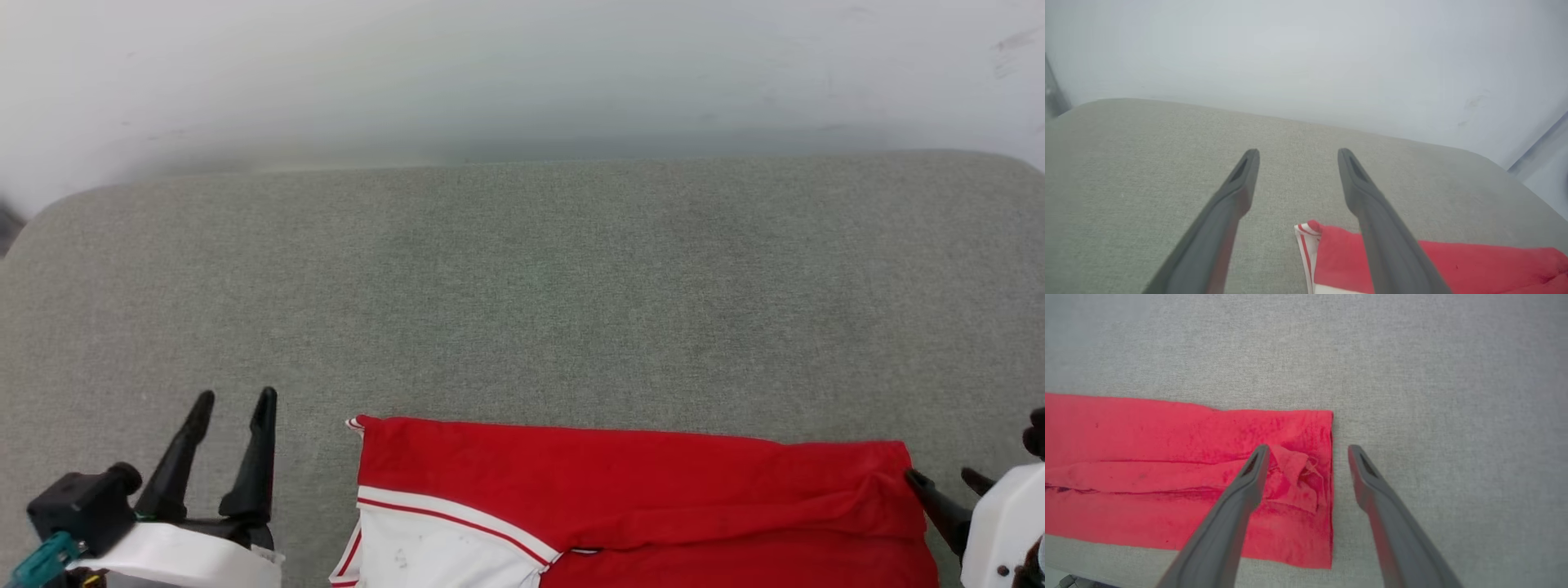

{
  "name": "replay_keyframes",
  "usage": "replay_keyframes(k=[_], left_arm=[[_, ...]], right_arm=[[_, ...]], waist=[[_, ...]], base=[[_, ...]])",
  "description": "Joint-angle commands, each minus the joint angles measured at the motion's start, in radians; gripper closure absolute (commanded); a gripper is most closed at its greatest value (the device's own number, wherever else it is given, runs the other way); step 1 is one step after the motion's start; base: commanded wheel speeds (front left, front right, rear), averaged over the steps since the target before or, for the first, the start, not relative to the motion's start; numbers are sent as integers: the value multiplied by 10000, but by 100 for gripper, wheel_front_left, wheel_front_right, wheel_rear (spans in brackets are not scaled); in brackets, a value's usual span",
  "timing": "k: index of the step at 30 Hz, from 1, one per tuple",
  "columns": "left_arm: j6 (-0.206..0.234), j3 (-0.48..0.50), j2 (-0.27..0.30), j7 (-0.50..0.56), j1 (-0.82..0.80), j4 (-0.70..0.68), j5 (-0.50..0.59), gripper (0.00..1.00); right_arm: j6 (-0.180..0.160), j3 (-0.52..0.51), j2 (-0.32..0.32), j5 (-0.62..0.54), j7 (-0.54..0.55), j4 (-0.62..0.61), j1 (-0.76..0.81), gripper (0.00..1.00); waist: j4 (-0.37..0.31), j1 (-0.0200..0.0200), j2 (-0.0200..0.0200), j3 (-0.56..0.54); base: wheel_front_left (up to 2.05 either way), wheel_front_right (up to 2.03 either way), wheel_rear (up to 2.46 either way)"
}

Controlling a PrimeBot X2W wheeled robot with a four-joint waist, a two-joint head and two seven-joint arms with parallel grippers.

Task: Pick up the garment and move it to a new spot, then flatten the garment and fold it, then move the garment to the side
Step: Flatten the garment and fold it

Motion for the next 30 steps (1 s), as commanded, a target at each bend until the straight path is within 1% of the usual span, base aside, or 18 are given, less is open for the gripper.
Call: replay_keyframes(k=[1,5,8,11,15,18,21,30], left_arm=[[-58,233,-172,-61,29,-122,208,0],[-508,1134,-892,-59,525,-244,1838,0],[-917,1678,-1504,-62,737,-246,2669,0],[-1375,2069,-2014,-63,882,-139,3174,0],[-1912,2382,-2424,-63,837,68,3714,0],[-2174,2545,-2655,-63,731,246,3967,0],[-2368,2590,-2798,-63,689,466,4147,0],[-2616,2680,-3196,-64,530,761,4485,0]], right_arm=[[-4,-155,131,-94,57,9,111,0],[-4,-952,931,-545,414,126,371,0],[-4,-1386,1386,-727,524,325,431,0],[-4,-1628,1658,-815,601,631,398,0],[-4,-1753,1812,-971,592,1262,336,0],[-4,-1639,1921,-924,666,1730,375,0],[-2,-1438,2013,-771,457,2006,334,0],[58,-159,2169,-36,271,2412,313,0]], waist=[[44,0,0,28],[153,0,0,105],[254,0,0,180],[344,0,0,261],[462,0,0,410],[553,0,0,545],[616,0,0,663],[748,0,0,787]], base=[[0,0,0],[0,0,0],[0,0,0],[0,0,0],[0,0,0],[0,0,0],[0,0,0],[0,0,0]])
